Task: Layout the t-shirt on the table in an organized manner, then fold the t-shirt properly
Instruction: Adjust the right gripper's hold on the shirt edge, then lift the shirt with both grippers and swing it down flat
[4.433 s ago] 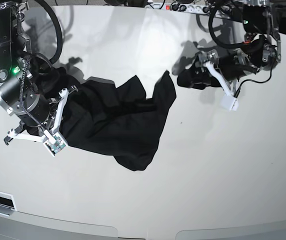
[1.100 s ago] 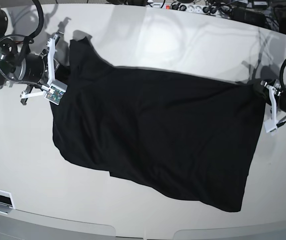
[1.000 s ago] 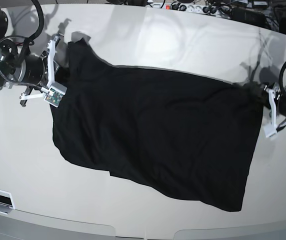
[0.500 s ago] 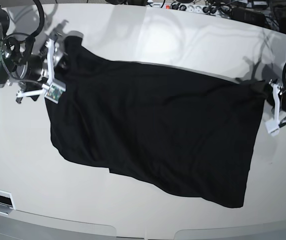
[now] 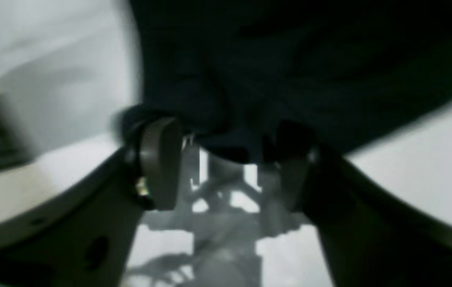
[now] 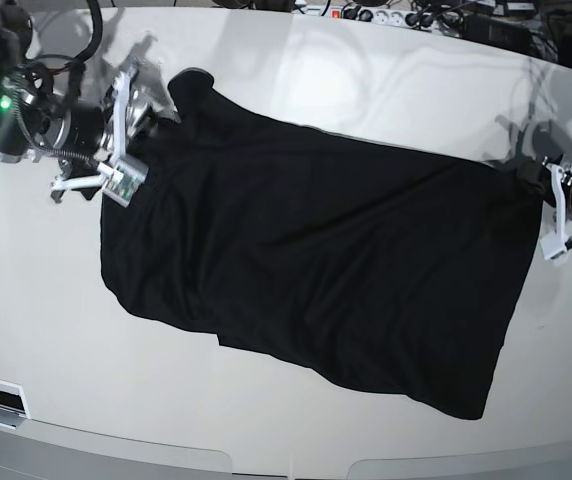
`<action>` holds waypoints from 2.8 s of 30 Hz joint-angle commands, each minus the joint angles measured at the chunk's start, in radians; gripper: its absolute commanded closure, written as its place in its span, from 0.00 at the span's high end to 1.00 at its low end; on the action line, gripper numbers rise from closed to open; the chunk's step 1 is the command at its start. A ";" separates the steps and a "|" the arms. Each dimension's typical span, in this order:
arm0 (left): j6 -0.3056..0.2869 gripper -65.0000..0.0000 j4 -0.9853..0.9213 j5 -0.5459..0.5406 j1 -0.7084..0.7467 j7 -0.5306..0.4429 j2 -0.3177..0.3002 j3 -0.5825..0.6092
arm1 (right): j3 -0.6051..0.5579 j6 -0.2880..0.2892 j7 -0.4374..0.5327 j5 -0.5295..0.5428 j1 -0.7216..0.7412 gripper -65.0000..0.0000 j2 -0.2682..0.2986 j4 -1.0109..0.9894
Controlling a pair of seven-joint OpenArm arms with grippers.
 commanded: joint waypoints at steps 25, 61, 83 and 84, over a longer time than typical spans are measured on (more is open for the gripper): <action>0.001 0.00 0.010 -0.048 -0.023 -0.005 -0.020 -0.009 | 0.011 -0.080 0.101 -0.011 0.253 0.36 -0.174 -0.551; 0.043 0.00 0.156 -0.052 -0.552 -0.201 -0.019 0.002 | 0.073 -0.311 -0.023 -0.376 0.522 0.00 0.108 0.076; -0.062 0.00 -0.137 -0.169 -0.374 0.018 -0.014 0.002 | 0.379 0.090 -0.330 0.453 0.438 0.00 0.178 -0.164; -0.062 0.00 -0.159 -0.169 -0.363 0.018 0.000 0.002 | 0.378 0.124 -0.352 0.483 0.424 0.00 0.164 -0.188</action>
